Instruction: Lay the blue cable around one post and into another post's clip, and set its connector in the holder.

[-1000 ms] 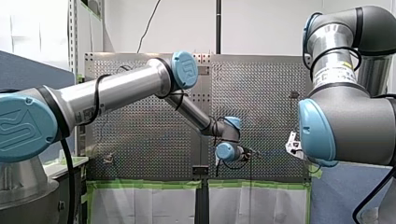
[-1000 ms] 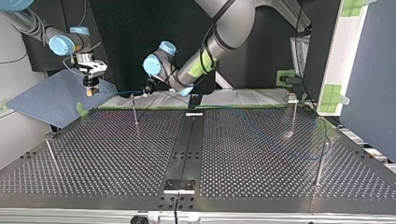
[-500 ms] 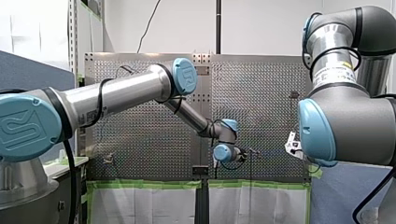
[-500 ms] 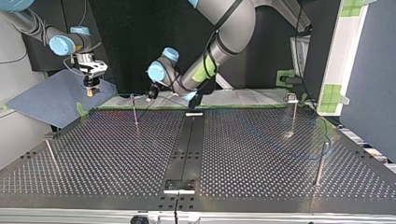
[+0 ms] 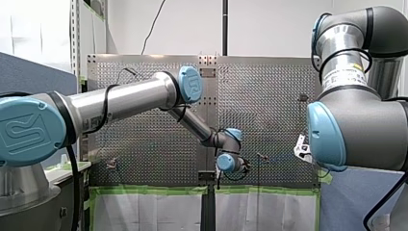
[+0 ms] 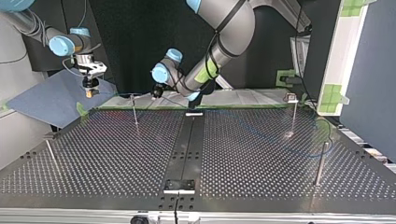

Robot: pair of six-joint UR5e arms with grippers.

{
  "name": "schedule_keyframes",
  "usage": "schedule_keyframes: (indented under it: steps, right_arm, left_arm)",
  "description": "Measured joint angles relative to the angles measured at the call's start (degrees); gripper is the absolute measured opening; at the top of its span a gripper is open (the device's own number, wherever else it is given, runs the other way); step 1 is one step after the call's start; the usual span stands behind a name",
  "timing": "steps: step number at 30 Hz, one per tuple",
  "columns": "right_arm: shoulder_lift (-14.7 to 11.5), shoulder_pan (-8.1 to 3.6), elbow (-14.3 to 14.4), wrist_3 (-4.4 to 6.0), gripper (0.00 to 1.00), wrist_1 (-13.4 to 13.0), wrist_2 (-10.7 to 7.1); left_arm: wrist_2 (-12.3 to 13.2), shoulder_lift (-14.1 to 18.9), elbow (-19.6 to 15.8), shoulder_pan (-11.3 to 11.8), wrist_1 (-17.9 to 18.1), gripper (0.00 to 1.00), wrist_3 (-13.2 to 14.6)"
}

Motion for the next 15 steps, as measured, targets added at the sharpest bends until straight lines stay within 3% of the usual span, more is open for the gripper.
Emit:
schedule_keyframes:
  steps: [15]
  right_arm:
    - [0.23,0.01,-0.65,0.09,0.0,-0.02,-0.06]
  left_arm:
    - [0.76,-0.01,1.19,0.7,-0.75,0.0,-0.24]
